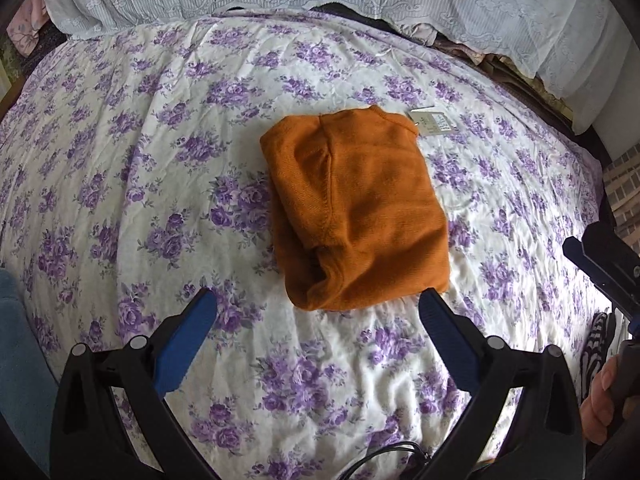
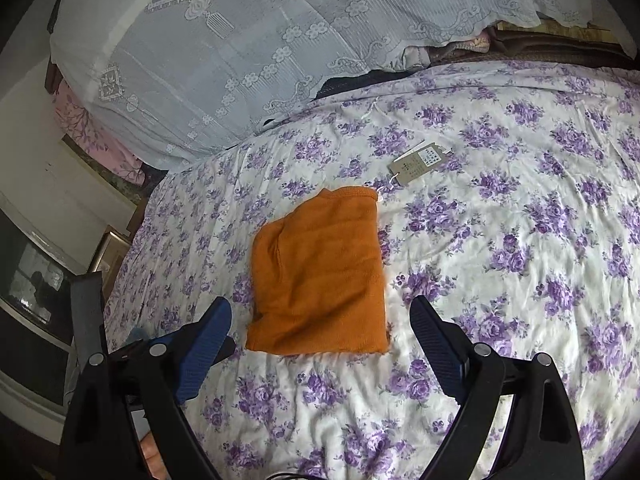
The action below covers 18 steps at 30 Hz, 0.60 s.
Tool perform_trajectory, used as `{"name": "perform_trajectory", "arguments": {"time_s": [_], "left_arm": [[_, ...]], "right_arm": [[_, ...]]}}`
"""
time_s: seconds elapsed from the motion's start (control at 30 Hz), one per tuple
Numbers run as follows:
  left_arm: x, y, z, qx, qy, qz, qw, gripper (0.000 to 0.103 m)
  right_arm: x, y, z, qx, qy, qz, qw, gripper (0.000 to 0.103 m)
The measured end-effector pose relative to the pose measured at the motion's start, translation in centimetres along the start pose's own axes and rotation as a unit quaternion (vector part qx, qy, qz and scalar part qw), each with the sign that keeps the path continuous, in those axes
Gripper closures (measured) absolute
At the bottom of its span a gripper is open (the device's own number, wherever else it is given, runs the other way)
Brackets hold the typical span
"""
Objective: Fold small clothes
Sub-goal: 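Open the right tool and lift both tools off the bundle, then grasp the folded orange cardigan bundle with the right tool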
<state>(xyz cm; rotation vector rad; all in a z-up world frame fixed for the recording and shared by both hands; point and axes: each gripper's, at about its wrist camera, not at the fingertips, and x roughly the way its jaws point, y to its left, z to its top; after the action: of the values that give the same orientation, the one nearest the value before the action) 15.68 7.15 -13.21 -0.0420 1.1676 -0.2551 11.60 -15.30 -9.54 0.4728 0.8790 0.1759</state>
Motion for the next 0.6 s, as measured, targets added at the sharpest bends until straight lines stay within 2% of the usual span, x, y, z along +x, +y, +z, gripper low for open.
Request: {"name": "perform_trajectory", "arguments": {"time_s": [0.2,0.6], "left_arm": [[2.7,0.3,1.1,-0.004,0.025,0.002,0.9997,0.005],[7.0,1.9,3.3,-0.041,0.061,-0.037,0.9966,0.005]], "right_arm": [[3.0,-1.0,0.7,0.008,0.020,0.000,1.000,0.012],[9.3,-3.7,2.6,0.029,0.047,0.007,0.998,0.012]]}}
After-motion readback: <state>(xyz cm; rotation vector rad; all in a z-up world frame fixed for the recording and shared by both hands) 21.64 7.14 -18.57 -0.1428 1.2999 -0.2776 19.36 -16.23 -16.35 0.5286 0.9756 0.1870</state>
